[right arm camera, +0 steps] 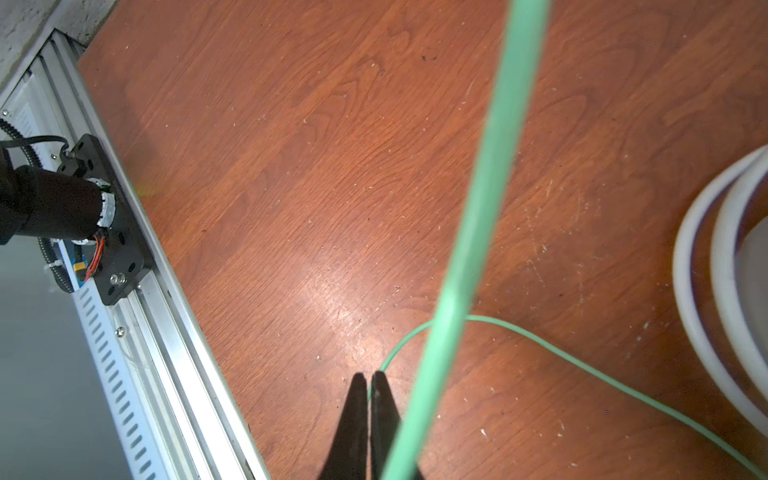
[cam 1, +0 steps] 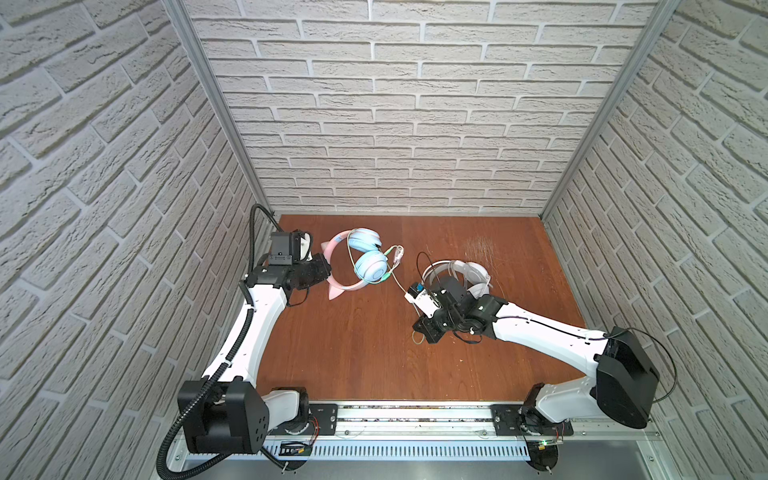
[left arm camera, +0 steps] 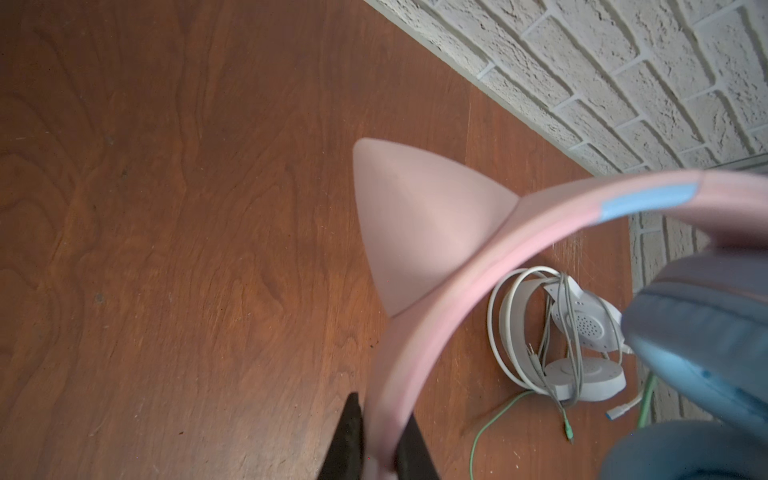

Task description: Wrap the headphones

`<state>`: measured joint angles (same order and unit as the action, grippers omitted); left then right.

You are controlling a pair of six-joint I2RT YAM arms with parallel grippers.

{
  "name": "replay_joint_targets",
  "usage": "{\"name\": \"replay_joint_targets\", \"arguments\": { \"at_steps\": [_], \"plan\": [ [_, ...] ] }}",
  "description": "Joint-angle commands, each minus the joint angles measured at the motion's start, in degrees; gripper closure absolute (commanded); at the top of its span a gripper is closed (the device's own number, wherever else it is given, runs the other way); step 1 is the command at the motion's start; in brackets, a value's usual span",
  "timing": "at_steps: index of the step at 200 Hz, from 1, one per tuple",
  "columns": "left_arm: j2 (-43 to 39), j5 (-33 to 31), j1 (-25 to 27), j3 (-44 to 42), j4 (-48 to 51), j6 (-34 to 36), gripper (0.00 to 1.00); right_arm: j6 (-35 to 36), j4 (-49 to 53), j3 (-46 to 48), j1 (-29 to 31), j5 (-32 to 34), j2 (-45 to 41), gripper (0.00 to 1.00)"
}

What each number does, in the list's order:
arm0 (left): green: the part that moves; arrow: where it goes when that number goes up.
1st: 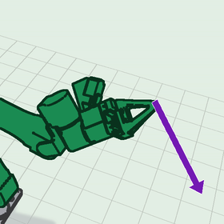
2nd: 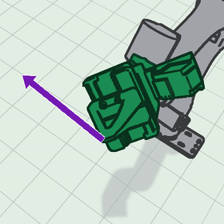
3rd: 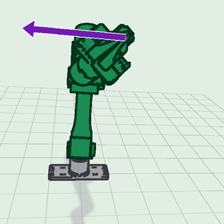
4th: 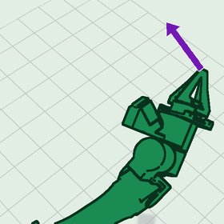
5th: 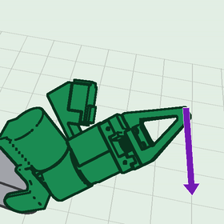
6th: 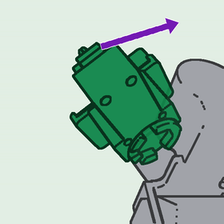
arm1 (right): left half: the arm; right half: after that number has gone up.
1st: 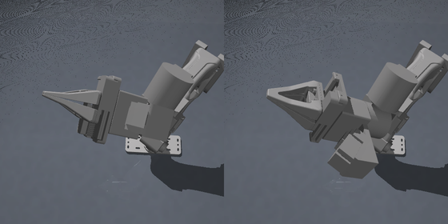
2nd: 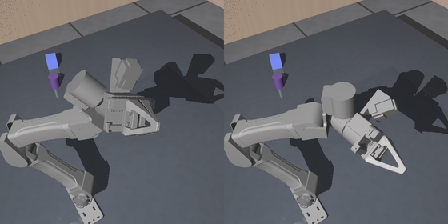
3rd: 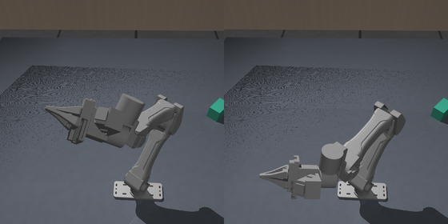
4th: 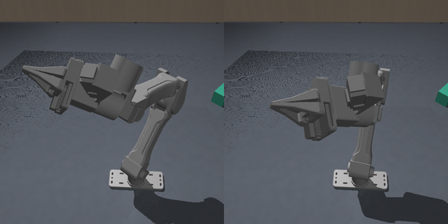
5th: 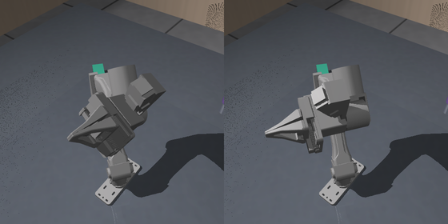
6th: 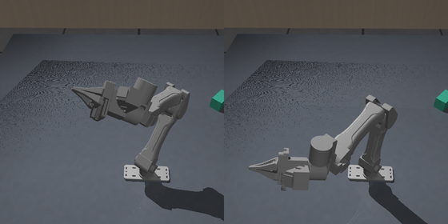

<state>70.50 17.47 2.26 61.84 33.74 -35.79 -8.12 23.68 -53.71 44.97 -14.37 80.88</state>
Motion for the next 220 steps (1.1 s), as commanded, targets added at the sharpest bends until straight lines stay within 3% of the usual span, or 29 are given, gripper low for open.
{"name": "replay_joint_targets", "arguments": {
  "at_steps": [1, 65, 98, 127, 168, 220],
  "plan": [
    [-2.4, -2.2, -0.7, -0.5, -7.9, -5.1, 1.00, 3.2, 2.3, -2.4, 1.7, 0.5, 0.5, 0.93],
    [-2.4, -4.2, -0.9, -3.9, -11.5, -9.1, 1.00, 10.3, 8.2, -8.4, 6.6, 4.9, 3.7, 0.91],
    [-2.7, -7.6, -0.5, -4.9, -11.4, -9.6, 1.00, 15.9, 12.3, -12.9, 6.9, -0.8, 6.8, 0.90],
    [-2.7, -10.5, 0.4, -4.8, -9.5, -9.1, 1.00, 23.8, 23.2, -23.0, 7.2, -6.8, 13.3, 0.91],
    [-0.7, -17.0, 3.8, -2.4, -4.5, -7.7, 1.00, 35.0, 37.1, -35.7, 7.9, -6.7, 20.7, 0.94],
    [5.2, -23.3, 9.2, 1.1, -0.5, -7.1, 1.00, 43.8, 40.1, -40.1, 7.9, -6.7, 20.9, 0.95]
  ]
}}
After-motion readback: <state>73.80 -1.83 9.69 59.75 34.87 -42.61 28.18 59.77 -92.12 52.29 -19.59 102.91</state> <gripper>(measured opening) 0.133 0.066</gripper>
